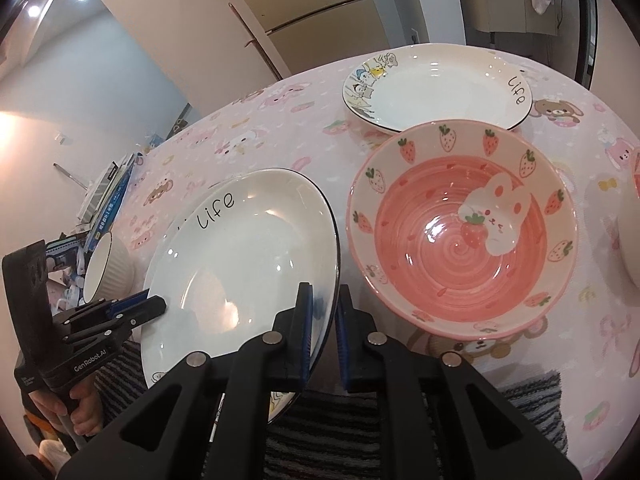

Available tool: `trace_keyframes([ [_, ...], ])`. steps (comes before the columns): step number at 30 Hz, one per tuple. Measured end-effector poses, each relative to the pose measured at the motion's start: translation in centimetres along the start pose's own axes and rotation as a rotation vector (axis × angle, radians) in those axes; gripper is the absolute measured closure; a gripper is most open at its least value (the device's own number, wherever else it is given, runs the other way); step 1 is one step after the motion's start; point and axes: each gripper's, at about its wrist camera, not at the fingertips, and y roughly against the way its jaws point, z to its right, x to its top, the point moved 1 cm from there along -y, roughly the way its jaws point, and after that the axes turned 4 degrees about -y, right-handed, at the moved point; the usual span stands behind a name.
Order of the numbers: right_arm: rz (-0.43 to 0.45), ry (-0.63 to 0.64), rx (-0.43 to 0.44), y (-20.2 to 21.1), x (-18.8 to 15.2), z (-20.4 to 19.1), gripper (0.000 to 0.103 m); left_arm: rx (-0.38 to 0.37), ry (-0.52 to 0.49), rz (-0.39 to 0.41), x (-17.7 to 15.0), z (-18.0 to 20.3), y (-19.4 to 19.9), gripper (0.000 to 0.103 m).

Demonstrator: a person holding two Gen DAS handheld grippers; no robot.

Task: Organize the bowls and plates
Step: 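Lower the plate onto the other 'Life' plate and open both grippers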

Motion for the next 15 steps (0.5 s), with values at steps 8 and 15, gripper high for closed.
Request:
trace_keyframes([
  [8,0.01,0.035,-0.004,0.1,-0.1,-0.7,0.092,0.049,0.065,0.062,0.4,-1.9,1.4,0.082],
  [15,-0.022,0.041,0.004,-1.0,-0.3,-1.1,0.092,0.041,0.098,0.046,0.2,-2.7,1.2,0.082],
])
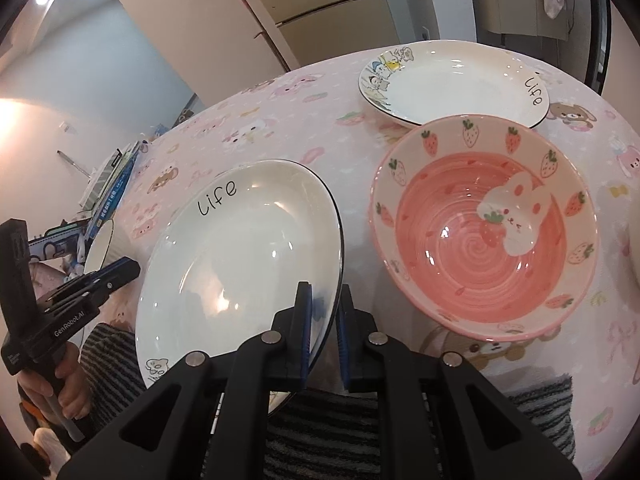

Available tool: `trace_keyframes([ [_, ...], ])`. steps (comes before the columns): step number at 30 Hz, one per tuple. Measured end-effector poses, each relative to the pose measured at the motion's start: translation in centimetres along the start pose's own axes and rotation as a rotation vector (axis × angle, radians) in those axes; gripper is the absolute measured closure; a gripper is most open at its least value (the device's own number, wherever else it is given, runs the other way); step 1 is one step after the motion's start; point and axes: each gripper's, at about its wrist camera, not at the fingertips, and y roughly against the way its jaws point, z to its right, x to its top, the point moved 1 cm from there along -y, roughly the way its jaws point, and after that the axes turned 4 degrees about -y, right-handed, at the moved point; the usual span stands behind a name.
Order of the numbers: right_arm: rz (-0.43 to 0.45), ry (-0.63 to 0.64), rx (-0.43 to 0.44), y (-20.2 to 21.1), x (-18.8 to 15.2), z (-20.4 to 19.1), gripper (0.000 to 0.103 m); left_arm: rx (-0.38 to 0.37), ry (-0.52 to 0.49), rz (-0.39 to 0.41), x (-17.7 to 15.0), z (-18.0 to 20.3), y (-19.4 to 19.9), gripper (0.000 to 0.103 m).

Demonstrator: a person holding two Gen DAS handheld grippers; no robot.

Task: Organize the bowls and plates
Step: 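Lower the plate onto the other 'Life' plate and open both grippers, then raise both grippers and move them toward the cartoon-rim white plate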

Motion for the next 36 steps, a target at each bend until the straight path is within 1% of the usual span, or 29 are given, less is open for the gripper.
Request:
trace_keyframes([
  [2,0.002,-0.001,-0.003,-0.1,0.0,-0.1,0.092,-0.003,-0.005,-0.008,-0.1,0.2,-0.2,0.082],
  [4,0.0,-0.005,0.001,-0.3,0.1,0.1,0.092,0.011,-0.006,-0.009,-0.1,0.2,-0.3,0.082],
  [8,-0.001,-0.004,0.002,-0.6,0.2,0.2,0.092,-0.02,0.018,-0.015,0.0,-0.2,-0.4,0.082],
  [12,0.004,-0.005,-0.003,-0.8,0.2,0.1,0.091,-0.024,0.02,-0.005,0.0,-0.2,-0.2,0.082],
  [14,0.001,-0.006,-0.003,-1.0,0.2,0.1,0.091,-0.021,0.024,0.008,0.0,-0.2,0.0,0.082],
  [16,-0.009,-0.011,0.002,-1.4,0.3,0.2,0.091,0.01,0.019,0.026,0.2,-0.1,0.3,0.081],
  [17,-0.01,-0.011,0.004,-1.5,0.3,0.1,0.09,0.029,0.013,0.036,0.2,-0.1,0.4,0.076],
  [18,-0.009,-0.006,-0.001,-1.5,0.2,0.0,0.09,0.034,0.012,0.043,0.2,-0.2,0.5,0.07],
  [19,-0.006,-0.001,-0.006,-1.5,0.2,0.0,0.09,0.025,0.013,0.049,0.3,-0.3,0.6,0.068],
  [21,-0.004,0.002,-0.009,-1.4,0.2,0.0,0.09,0.013,0.018,0.062,0.3,-0.4,0.9,0.067],
  [24,-0.005,0.003,-0.009,-1.4,0.2,0.0,0.09,0.028,0.004,0.088,0.4,-0.2,1.5,0.067],
  [27,0.0,0.009,-0.009,-1.0,0.1,0.0,0.09,0.021,-0.004,0.104,0.3,0.1,2.0,0.067],
  [28,0.006,0.009,0.001,-0.7,0.1,-0.1,0.087,0.025,-0.01,0.114,0.4,0.3,2.3,0.067],
  [31,0.04,0.002,0.038,0.8,0.3,-0.1,0.086,0.062,-0.027,0.154,0.3,0.9,3.7,0.067],
  [33,0.066,0.014,0.058,2.0,0.3,-0.5,0.086,0.048,-0.032,0.197,0.4,1.4,5.2,0.066],
  [34,0.084,0.029,0.064,2.7,0.4,-0.9,0.086,0.039,-0.035,0.217,0.5,1.7,6.0,0.064],
  [36,0.118,0.06,0.063,4.1,0.4,-1.8,0.086,0.043,-0.054,0.258,0.6,2.5,7.7,0.044],
])
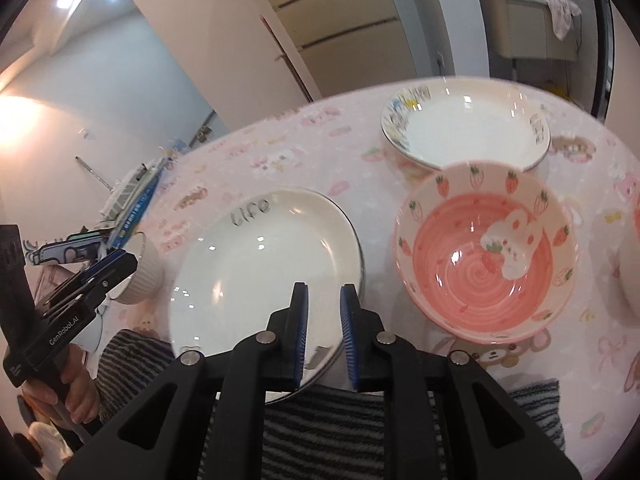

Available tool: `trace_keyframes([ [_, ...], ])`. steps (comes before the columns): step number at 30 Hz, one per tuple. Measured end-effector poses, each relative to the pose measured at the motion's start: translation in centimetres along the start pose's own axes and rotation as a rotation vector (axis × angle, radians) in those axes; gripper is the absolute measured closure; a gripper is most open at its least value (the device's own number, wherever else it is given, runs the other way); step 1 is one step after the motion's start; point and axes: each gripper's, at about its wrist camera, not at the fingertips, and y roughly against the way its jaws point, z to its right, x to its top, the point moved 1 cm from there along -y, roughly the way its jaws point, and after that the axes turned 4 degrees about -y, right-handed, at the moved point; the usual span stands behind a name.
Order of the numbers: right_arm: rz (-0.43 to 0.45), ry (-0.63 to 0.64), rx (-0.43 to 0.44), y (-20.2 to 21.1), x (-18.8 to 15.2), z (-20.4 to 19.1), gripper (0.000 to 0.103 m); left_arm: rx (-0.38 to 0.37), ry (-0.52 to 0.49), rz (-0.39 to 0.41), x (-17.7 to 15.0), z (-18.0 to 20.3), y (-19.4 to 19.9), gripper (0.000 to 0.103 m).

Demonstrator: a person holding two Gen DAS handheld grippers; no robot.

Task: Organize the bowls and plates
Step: 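Raise both grippers and move them toward the cartoon-rim white plate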

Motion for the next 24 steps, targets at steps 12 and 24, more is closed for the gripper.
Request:
trace_keyframes([
  [12,0.272,0.044,-0.035,11.6,3.7,-1.5,0.07,-0.046,-0.092,0.235,4.6,4.4,9.7,0.018],
  [24,0.661,-0.022,-0.072,24.0,7.0,-2.3,0.03,-0.059,-0.041,0.5,12.0,7.8,15.7,0.0],
])
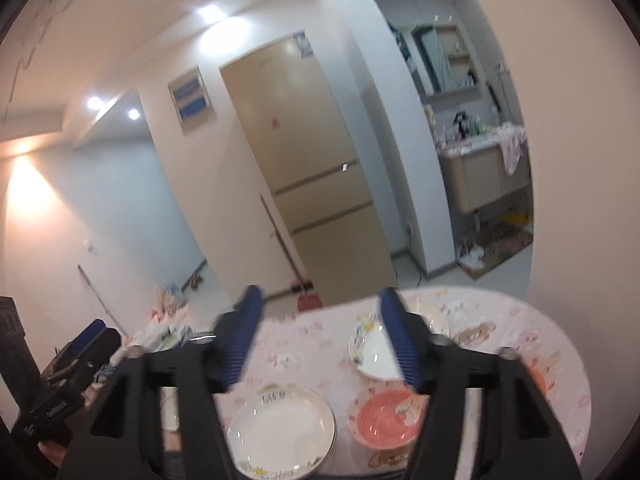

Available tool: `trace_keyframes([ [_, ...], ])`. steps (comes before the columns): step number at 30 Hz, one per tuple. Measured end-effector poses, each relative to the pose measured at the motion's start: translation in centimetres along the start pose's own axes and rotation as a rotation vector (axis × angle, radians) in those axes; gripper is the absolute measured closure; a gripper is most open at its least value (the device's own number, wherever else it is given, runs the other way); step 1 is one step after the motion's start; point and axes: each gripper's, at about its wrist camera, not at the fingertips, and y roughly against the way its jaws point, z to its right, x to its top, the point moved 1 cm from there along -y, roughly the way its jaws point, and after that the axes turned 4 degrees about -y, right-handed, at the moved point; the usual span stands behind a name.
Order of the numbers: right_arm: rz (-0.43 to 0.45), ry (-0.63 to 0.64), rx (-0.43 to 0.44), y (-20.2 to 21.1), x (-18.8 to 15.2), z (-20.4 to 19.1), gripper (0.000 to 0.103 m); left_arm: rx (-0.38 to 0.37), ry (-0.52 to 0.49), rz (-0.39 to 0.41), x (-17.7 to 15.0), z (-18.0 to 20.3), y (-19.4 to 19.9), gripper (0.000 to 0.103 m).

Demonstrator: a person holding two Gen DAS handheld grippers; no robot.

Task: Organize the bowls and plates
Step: 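Raise both grippers and move them toward the cartoon-rim white plate, then lower both grippers to the rim of the cartoon-rim plate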

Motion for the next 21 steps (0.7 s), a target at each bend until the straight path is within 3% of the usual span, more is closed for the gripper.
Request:
trace_keyframes([
  [3,0.076,-0.039,-0.021,0.5,2.6,-0.2,0.029,-0.025,-0.022,0.003,1.7,1.2,-1.5,0.0],
  [7,0.156,-0.131,-0.037,0.2,5.7,0.6,0.029,-0.036,0.034,0.029,2.6,2.4,-4.1,0.0],
  [10,0.229,-0.142,-0.074,0.6,5.7,1.3,0.029,-0.092,0.043,-0.011,2.1,3.2,-6.8,0.0],
  [12,0.247,-0.148,-0.103,0.0,5.5,2.1,0.029,-0.085,0.023,-0.033,2.5,4.0,-9.0,0.0],
  [15,0.227,-0.196,-0.141,-1.7,6.4,4.2,0.029,-0.081,0.01,-0.065,3.5,4.7,-12.0,0.0],
  [21,0.129,-0.326,-0.253,-6.0,5.5,11.3,0.029,-0.118,0.083,-0.061,3.5,3.6,-18.1,0.0],
])
